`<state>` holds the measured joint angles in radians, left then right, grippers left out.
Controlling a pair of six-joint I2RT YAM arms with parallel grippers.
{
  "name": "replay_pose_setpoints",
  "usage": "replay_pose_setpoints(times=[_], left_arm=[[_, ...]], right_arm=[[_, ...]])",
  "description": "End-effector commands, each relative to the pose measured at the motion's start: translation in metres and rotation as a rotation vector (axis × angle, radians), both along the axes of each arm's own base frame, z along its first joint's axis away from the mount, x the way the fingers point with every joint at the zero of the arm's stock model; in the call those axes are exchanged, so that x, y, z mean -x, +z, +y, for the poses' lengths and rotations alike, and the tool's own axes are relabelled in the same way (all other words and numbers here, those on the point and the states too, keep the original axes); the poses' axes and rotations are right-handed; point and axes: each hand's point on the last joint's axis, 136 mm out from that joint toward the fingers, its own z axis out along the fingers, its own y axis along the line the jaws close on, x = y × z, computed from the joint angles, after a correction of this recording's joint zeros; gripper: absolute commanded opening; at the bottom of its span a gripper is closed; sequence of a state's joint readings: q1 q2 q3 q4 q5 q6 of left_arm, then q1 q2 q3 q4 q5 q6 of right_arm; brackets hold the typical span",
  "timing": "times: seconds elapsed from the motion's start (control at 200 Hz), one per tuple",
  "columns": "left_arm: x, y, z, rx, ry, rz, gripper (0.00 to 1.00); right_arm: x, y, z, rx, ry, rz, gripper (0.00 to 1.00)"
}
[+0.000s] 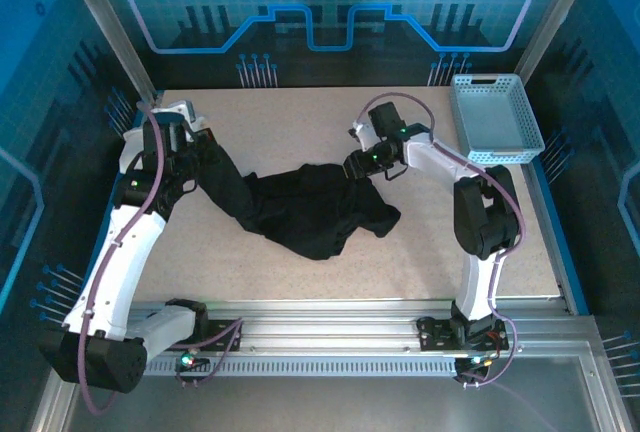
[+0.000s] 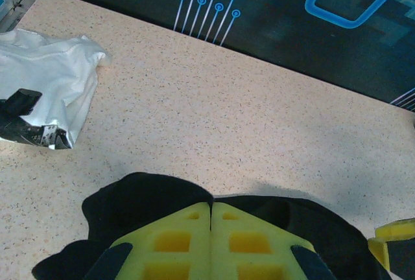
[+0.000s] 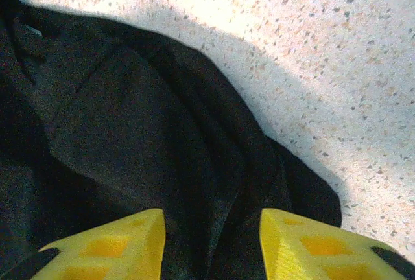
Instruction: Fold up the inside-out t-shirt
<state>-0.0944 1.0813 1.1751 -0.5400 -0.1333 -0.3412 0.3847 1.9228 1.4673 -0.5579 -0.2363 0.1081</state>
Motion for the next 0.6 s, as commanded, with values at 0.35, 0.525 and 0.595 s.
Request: replay_pose_setpoints(times=[0.35,0.525,0.595], left_arm=[[-0.005,0.026,-0.001,0.040,0.001,-0.079,0.00],[0.001,0.100,0.017,0.075,0.042,-0.232,0.00],[0.017,0.152,0.027,0.089,0.072,-0.364,0.00]], right_arm=[[-0.017,0.035,0.011,-0.059,0.020,-0.056,0.00],[-0.017,0.209,-0.055,-0.193,-0.160,-0.437,0.00],[0.007,0.282,-0.084,-0.210,-0.225,-0.631,0.00]])
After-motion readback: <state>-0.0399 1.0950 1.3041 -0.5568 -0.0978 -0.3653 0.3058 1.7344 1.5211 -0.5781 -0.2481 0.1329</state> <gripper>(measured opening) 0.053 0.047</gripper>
